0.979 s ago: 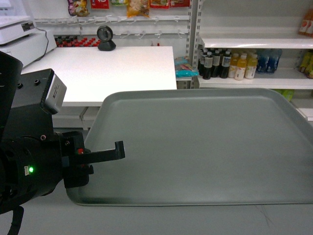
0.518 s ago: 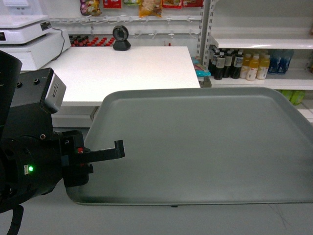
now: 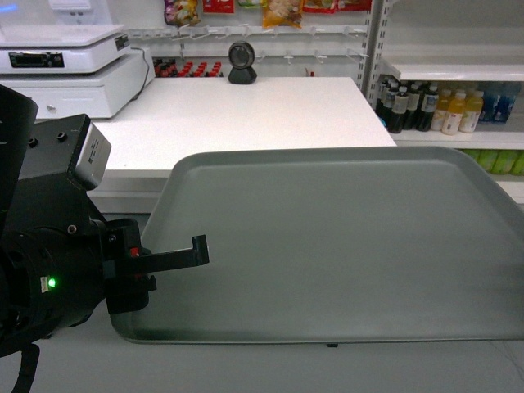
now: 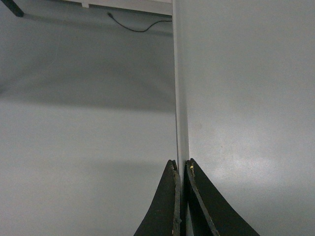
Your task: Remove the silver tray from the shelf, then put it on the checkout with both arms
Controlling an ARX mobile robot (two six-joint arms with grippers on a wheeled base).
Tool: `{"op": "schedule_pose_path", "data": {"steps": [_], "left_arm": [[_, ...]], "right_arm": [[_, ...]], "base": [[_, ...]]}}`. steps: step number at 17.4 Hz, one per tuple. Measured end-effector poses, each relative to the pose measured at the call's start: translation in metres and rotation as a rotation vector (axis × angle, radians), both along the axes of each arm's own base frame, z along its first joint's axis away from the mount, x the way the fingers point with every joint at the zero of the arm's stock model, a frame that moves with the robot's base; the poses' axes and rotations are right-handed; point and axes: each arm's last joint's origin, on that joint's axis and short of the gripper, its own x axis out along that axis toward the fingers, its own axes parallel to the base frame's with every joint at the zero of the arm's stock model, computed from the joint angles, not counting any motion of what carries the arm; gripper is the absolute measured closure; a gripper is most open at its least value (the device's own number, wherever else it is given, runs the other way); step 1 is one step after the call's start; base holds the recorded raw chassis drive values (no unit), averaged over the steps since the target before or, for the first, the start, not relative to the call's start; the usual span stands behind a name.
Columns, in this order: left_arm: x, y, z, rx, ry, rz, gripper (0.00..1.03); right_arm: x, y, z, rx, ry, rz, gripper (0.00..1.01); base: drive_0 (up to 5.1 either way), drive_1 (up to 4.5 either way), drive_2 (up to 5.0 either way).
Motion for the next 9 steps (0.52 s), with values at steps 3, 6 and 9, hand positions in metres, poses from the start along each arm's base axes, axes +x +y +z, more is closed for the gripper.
{"op": "schedule_pose_path", "data": {"steps": [3,6,9], "left_arm": [[0.0001,-0.0001,0.0002,-0.001,-0.002,0.000,1.00],[0.0000,0.0000,0.0002,0.000,-0.001,0.000,1.00],[0.0006,0.0016,0.0001,0.006,-0.001,0.001,1.00]], "right_arm": [[0.0000,0.0000,0.0001,0.000,-0.001,0.000,0.99],[-0.0001,0.0002,-0.0002,0.000,0.002,0.000,0.99],[0.0000,0.0013,0.0000,0.001,0.000,0.004,0.99]], "base": [[-4.9,2.76,2.1],[-1.4,1.92,-0.1],[-0.1,-0.11,-0.1]]}}
